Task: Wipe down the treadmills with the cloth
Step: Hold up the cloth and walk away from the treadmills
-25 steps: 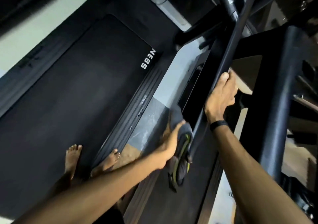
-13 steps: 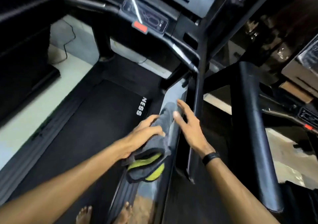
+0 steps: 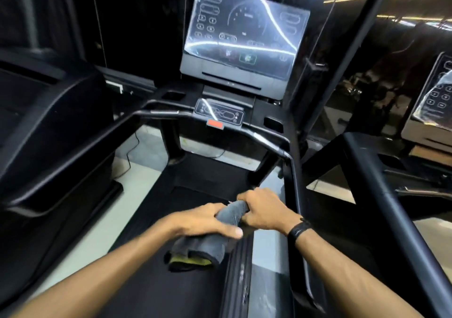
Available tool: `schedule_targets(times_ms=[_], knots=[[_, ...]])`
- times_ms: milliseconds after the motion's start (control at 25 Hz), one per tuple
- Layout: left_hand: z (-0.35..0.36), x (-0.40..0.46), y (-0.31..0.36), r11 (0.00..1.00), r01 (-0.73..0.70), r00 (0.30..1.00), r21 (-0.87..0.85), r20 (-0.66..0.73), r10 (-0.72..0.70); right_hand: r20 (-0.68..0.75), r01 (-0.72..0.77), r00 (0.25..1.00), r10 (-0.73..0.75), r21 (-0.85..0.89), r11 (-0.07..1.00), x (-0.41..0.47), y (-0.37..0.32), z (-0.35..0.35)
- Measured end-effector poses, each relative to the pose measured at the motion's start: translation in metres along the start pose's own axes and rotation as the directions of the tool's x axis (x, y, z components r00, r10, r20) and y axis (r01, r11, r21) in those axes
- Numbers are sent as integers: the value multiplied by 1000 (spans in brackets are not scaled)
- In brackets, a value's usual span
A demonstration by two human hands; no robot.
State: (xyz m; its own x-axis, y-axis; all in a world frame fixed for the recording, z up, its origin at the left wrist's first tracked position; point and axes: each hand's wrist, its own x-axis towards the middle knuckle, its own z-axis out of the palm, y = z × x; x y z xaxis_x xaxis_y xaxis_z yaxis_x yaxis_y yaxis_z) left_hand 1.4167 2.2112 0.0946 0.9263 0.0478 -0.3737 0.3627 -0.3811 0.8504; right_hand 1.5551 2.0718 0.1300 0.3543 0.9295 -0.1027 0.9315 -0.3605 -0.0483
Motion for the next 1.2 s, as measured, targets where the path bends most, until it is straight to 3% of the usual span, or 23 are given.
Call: schedule_targets(times_ms=[120,320,480,720,1200], knots=[[-13,-6,-3,930,42,979,364,-200,34,-82,-8,997,3,-64,998,9,-9,-11],[-56,-22,13,805,148,872,574,-459,167,-177,-20,984,-4,-132,991,29,-18,-38],[-85,-29,32,602,248,821,759,-494,285,-237,-18,971,-31,-203,979,44,-23,-61],[-136,-29,64,457,340,771,822,-522,364,-335,-31,941,-51,-236,971,71,-22,-100],[-244,20,123,441,424,682,791,-599,419,-401,-64,910,-103,-382,922,182,22,-189]])
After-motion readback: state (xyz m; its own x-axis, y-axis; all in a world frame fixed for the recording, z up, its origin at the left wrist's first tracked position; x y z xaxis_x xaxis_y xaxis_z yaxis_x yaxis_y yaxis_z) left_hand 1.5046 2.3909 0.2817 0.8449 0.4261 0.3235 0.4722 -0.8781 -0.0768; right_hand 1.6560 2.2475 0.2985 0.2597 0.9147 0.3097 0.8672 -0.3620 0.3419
